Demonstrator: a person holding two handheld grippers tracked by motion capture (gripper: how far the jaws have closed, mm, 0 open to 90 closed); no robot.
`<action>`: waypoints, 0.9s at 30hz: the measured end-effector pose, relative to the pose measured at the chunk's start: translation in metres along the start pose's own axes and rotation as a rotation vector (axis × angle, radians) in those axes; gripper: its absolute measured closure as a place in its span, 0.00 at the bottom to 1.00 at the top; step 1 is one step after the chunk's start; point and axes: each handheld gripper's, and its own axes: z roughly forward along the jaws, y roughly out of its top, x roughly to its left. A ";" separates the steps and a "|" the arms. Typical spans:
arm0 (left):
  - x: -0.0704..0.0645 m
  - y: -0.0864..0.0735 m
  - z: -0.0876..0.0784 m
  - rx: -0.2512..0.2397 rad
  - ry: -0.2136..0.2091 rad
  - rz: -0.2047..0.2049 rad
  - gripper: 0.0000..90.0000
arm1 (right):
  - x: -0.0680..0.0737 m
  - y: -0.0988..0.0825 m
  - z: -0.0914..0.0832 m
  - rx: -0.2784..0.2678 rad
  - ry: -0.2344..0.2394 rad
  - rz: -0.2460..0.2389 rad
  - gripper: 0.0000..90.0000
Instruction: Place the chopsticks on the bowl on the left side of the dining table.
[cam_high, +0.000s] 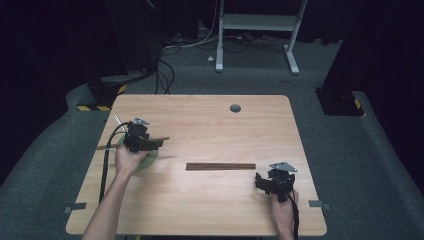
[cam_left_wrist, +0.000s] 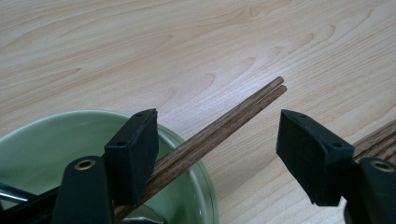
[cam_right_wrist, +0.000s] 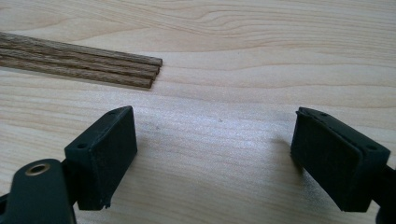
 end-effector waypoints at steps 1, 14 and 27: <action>0.000 -0.001 0.000 0.001 -0.001 -0.001 0.33 | 0.000 0.000 0.000 0.000 0.000 0.000 0.15; -0.002 -0.005 -0.001 -0.010 -0.007 0.003 0.33 | 0.000 0.000 0.000 0.000 0.000 0.000 0.15; -0.004 -0.005 -0.009 -0.037 -0.010 -0.002 0.31 | 0.000 0.000 0.000 0.000 0.000 0.000 0.15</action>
